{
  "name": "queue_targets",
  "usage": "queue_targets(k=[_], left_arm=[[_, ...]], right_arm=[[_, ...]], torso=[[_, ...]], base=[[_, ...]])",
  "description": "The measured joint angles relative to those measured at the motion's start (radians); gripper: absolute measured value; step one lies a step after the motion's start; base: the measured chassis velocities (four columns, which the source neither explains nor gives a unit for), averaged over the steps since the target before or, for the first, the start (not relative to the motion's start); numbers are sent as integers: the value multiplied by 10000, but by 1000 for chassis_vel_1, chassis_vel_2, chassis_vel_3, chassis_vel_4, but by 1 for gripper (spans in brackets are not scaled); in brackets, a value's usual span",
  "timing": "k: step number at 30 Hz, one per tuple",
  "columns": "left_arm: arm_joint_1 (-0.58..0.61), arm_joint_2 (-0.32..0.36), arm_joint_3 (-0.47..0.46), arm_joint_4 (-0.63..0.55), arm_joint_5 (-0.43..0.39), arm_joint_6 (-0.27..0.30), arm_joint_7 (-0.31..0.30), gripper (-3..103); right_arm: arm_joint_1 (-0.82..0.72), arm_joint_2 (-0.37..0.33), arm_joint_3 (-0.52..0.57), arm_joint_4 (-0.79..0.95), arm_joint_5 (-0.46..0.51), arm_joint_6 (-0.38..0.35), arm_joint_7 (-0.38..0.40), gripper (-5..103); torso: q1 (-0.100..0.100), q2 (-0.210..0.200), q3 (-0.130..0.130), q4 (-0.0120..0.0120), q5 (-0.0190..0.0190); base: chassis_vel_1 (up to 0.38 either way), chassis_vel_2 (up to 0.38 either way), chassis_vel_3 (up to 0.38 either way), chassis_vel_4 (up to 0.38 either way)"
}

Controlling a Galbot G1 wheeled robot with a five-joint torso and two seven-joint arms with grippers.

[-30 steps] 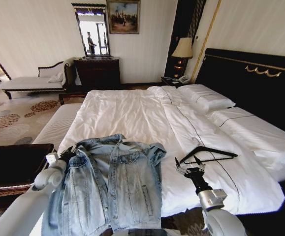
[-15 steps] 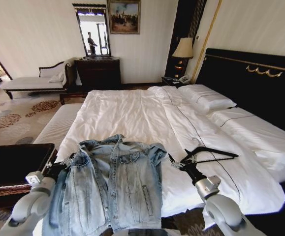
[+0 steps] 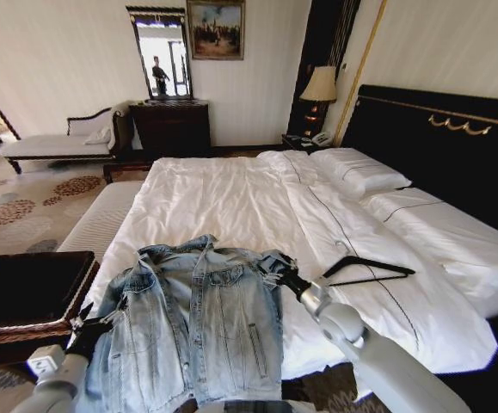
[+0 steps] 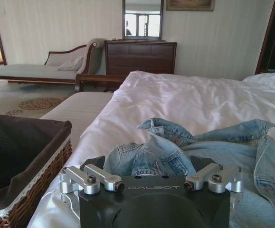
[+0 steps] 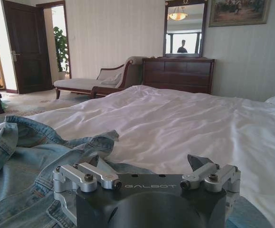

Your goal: Pick up the clothes from the bed and hang them on the clothes hanger.

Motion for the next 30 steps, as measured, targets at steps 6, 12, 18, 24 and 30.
queue_targets(k=[6, 12, 18, 24, 30], left_arm=[[665, -706, 121, -500, 519, -437, 31, 100], [853, -1199, 241, -574, 786, -720, 27, 100], [837, -1220, 189, -597, 773, -732, -20, 100], [689, -1133, 131, -635, 707, -641, -77, 100], [653, -1022, 115, -666, 551, -616, -88, 100]], right_arm=[[1885, 550, -2077, -769, 625, -268, 277, 100], [3561, 1430, -3902, -1574, 1504, -513, 557, 100], [4345, 2777, -5232, -2517, 2748, -947, 874, 100], [4899, 4361, -5903, -3803, 3403, -1369, 1524, 100], [5035, 4924, -5935, -4631, 3071, -2095, 2849, 100]], torso=[[0, 1, -1, -1, -1], [1, 0, 0, -1, -2], [0, 0, -1, 1, -4], [0, 0, -1, 4, -3], [0, 0, -1, -1, -2]], base=[[0, 0, 0, 0], [0, 0, 0, 0], [0, 0, 0, 0], [0, 0, 0, 0], [0, 0, 0, 0]])
